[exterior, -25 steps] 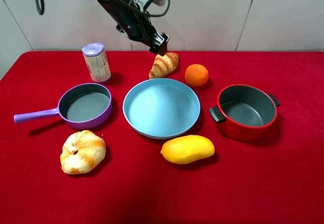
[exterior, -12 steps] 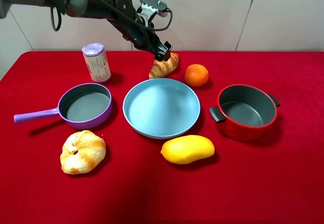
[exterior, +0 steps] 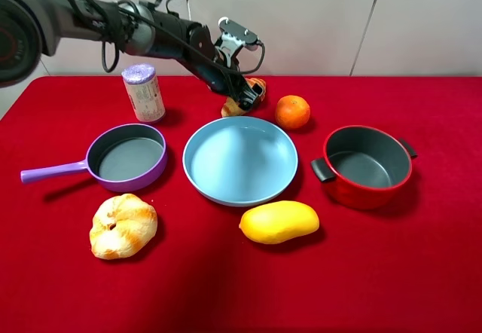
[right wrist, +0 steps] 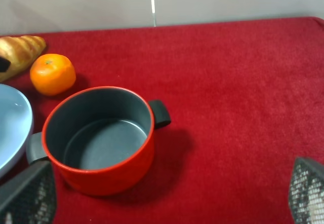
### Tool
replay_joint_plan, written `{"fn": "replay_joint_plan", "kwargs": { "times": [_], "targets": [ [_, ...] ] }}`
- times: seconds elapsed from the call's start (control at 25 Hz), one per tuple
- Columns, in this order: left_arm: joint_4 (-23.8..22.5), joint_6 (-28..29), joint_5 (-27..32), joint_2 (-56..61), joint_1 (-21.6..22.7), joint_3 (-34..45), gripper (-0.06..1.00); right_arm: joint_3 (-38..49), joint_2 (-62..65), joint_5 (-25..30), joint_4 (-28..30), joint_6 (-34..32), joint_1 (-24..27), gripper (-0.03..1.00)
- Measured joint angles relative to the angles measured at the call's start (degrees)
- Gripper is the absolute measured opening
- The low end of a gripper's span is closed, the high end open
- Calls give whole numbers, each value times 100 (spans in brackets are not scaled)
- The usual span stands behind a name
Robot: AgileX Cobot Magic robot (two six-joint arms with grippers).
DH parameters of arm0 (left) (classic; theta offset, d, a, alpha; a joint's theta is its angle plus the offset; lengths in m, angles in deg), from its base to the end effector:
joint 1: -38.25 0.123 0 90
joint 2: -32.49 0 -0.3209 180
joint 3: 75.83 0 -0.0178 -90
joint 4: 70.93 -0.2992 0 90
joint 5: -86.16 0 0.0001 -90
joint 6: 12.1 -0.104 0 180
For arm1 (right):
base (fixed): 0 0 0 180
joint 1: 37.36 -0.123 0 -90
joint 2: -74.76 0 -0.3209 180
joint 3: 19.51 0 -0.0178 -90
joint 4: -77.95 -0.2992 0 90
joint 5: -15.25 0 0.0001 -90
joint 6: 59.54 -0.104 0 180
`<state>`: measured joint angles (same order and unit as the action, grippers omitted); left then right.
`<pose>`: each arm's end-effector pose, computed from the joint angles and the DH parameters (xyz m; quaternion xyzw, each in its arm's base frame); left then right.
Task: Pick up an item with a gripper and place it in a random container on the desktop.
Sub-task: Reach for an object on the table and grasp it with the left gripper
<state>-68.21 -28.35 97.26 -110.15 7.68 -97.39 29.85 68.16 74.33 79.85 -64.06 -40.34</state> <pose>0.5140 -0.3047 0.1086 0.3453 0.8464 -0.0640 0.4003 0.0135 -0.0023 0.2980 0.0118 0.8434 0.0186 0.5369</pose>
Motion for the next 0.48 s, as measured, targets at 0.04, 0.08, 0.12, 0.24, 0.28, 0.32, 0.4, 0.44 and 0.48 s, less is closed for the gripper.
{"fn": "replay_joint_plan", "kwargs": {
  "times": [0.04, 0.08, 0.12, 0.24, 0.28, 0.32, 0.4, 0.44, 0.48],
  "targets": [
    [0, 0, -27, -44, 0, 0, 98, 0, 0, 0, -4, 0, 0, 69],
    [0, 0, -49, -84, 0, 0, 98, 0, 0, 0, -7, 0, 0, 69],
    [0, 0, -84, -109, 0, 0, 98, 0, 0, 0, -14, 0, 0, 69],
    [0, 0, -225, -207, 0, 0, 98, 0, 0, 0, -42, 0, 0, 69],
    [0, 0, -285, -224, 0, 0, 98, 0, 0, 0, -42, 0, 0, 69],
    [0, 0, -325, -253, 0, 0, 98, 0, 0, 0, -43, 0, 0, 69],
    [2, 0, -440, -300, 0, 0, 98, 0, 0, 0, -43, 0, 0, 69],
    [2, 0, -495, -325, 0, 0, 98, 0, 0, 0, -48, 0, 0, 69],
    [2, 0, -556, -346, 0, 0, 98, 0, 0, 0, -48, 0, 0, 69]
  ]
}}
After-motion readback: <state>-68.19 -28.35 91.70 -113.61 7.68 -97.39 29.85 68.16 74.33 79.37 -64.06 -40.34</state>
